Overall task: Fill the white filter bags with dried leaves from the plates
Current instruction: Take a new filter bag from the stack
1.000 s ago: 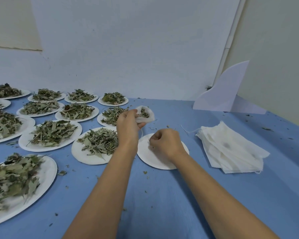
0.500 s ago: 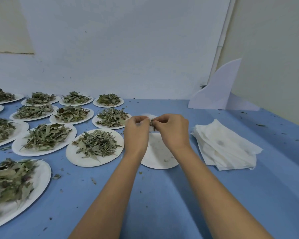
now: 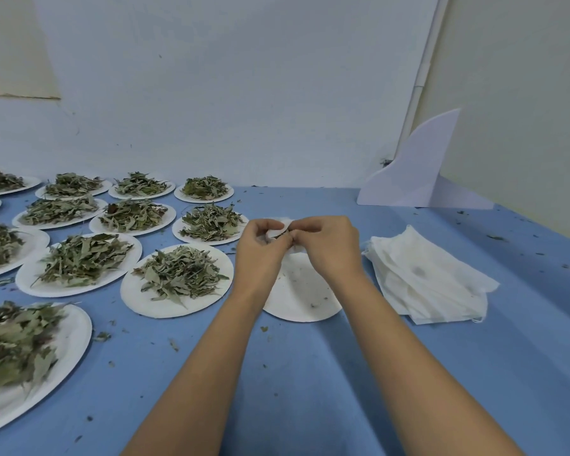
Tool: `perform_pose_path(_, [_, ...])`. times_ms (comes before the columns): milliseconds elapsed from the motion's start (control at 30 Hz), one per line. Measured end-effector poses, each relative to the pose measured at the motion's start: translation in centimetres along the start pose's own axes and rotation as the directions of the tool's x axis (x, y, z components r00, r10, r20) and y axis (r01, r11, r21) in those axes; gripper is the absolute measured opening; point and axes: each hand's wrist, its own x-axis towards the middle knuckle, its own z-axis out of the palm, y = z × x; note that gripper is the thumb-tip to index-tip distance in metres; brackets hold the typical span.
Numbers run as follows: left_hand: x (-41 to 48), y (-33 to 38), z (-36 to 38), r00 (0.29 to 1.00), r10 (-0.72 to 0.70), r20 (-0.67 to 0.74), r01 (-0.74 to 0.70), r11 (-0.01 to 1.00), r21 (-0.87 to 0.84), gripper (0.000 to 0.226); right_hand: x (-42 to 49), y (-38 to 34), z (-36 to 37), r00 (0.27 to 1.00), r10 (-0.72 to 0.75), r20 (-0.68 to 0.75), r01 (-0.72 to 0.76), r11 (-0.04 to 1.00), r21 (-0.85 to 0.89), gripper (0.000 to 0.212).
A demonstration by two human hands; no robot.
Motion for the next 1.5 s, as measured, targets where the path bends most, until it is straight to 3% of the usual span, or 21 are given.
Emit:
perform_pose_path(200, [0.2, -0.1, -0.1, 0.999, -0.033, 0.03, 0.034, 0.999, -0.033, 0.01, -0.4, 0.3, 0.6, 0.997, -0.019, -0.071, 0.016, 0.999, -0.036, 0.01])
perform_pose_path(300, [0.2, -0.2, -0.2, 0.999, -0.039, 0.003, 0.039, 0.998, -0.049, 0.013, -0.4, 0.0, 0.3, 0.999, -0.02, -0.025, 0.019, 1.0, -0.022, 0.012])
perform_pose_path(400, [0.5, -0.3, -0.6, 0.998, -0.042, -0.054, 0.038, 0.997, -0.068, 0.018, -0.4, -0.6, -0.4, 0.991, 0.032, 0.128, -0.051, 0.988, 0.148, 0.021])
perform_pose_path(467, [0.6, -0.3, -0.9, 0.996, -0.04, -0.085, 0.033, 0.997, -0.075, 0.02, -0.4, -0.9, -0.6, 0.995, 0.032, 0.099, -0.053, 0.974, 0.22, 0.025])
perform_pose_path(533, [0.6, -0.2, -1.0, 0.994, -0.035, -0.1, 0.027, 0.996, -0.081, 0.02, -0.3, -0.7, -0.6, 0.999, -0.016, -0.039, 0.021, 0.989, 0.144, 0.02])
perform_pose_path(600, [0.6, -0.1, -1.0, 0.995, -0.032, -0.099, 0.024, 0.996, -0.082, 0.021, -0.3, -0.3, -0.5, 0.995, -0.063, -0.073, 0.064, 0.998, 0.011, 0.016])
perform_pose_path(700, [0.4, 0.0, -0.7, 0.997, -0.025, -0.075, 0.019, 0.996, -0.089, 0.024, -0.2, 0.1, 0.0, 0.997, -0.083, 0.003, 0.083, 0.995, -0.05, 0.014])
perform_pose_path(800, [0.3, 0.1, -0.5, 0.997, -0.001, -0.074, -0.004, 0.998, -0.061, 0.03, -0.3, 0.0, 0.3, 0.992, -0.125, -0.011, 0.124, 0.989, -0.081, 0.012])
perform_pose_path(1000, [1.2, -0.4, -1.6, 0.966, -0.078, -0.245, 0.094, 0.994, 0.055, 0.036, -0.9, -0.8, 0.9, 0.969, -0.238, 0.064, 0.245, 0.959, -0.146, 0.011])
perform_pose_path(1133, [1.0, -0.4, -1.7, 0.947, 0.012, -0.322, 0.048, 0.983, 0.175, 0.037, -1.5, -0.8, 1.4, 0.959, -0.238, 0.154, 0.253, 0.964, -0.086, 0.022])
perform_pose_path(1300, [0.8, -0.3, -1.4, 0.976, 0.068, -0.206, -0.029, 0.982, 0.187, 0.031, -0.6, 0.0, 1.0, 0.984, -0.15, 0.095, 0.157, 0.985, -0.066, 0.003])
perform_pose_path(1400, [0.5, -0.2, -1.0, 0.999, 0.02, -0.036, -0.017, 0.996, 0.085, 0.021, -0.2, 0.8, 0.6, 0.997, -0.064, 0.051, 0.068, 0.995, -0.076, 0.02])
perform_pose_path(1500, [0.5, -0.6, -0.9, 1.0, -0.003, -0.013, 0.004, 0.996, 0.086, 0.026, 0.0, 1.3, 0.2, 0.999, -0.009, 0.054, 0.01, 0.999, -0.035, 0.028])
